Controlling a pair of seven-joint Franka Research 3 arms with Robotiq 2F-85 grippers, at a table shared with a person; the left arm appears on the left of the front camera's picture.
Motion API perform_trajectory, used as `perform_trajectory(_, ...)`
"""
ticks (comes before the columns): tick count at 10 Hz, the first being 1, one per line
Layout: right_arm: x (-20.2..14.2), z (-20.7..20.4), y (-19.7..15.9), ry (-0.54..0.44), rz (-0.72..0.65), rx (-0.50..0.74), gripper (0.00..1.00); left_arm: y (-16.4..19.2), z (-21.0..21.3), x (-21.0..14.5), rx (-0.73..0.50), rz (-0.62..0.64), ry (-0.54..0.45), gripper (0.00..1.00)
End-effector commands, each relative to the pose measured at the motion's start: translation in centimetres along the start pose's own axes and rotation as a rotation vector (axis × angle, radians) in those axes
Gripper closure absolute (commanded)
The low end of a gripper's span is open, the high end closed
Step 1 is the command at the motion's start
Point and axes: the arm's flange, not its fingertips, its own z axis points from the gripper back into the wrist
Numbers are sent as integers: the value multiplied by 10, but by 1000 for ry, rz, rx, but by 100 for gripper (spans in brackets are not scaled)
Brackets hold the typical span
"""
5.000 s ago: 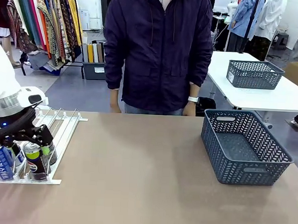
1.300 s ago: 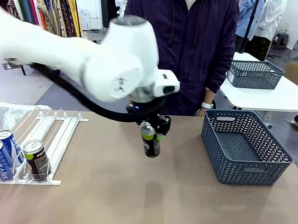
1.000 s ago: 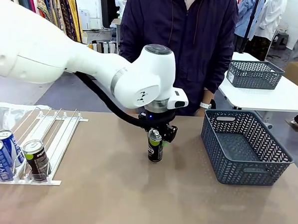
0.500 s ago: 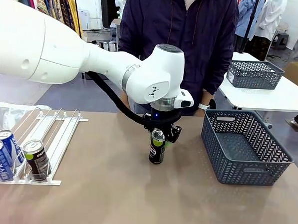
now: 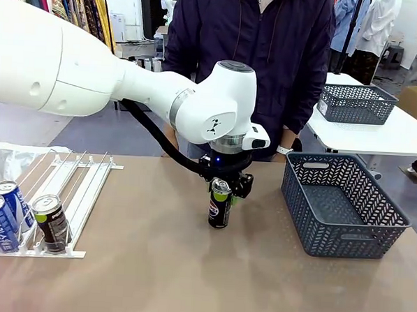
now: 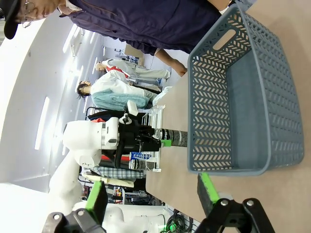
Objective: Retrieve and store the cans from the dispenser.
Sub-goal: Pick up one can from the Automatic Can Dispenser and place it in the middle of the table.
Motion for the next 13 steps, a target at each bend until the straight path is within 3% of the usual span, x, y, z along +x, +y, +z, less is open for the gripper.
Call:
perform_trajectory(1,0,3,4,3,-3,4,0,6,21,-11,-5,-10,-13,0)
perform_trajectory(4,0,3,4,3,-3,4,0,9,105,-54,-11,-16,-92,0)
perform_trajectory(6,0,3,4,3,-3,4,0,26,176,-109,-79,-41,-194,0)
perform_trajectory(8,0,3,4,3,-3,4,0,89,225,-193,-175,25,-323,0)
perform_trajectory(10,0,3,4,3,-3,4,0,205,252,-307,-391,240,-415,0)
perform_trajectory(11,0,3,4,3,-3,4,0,255,256,-363,-519,348,-464,0)
perform_trajectory(13,0,3,4,3,-3,4,0,309,245,-452,-729,513,-646,0)
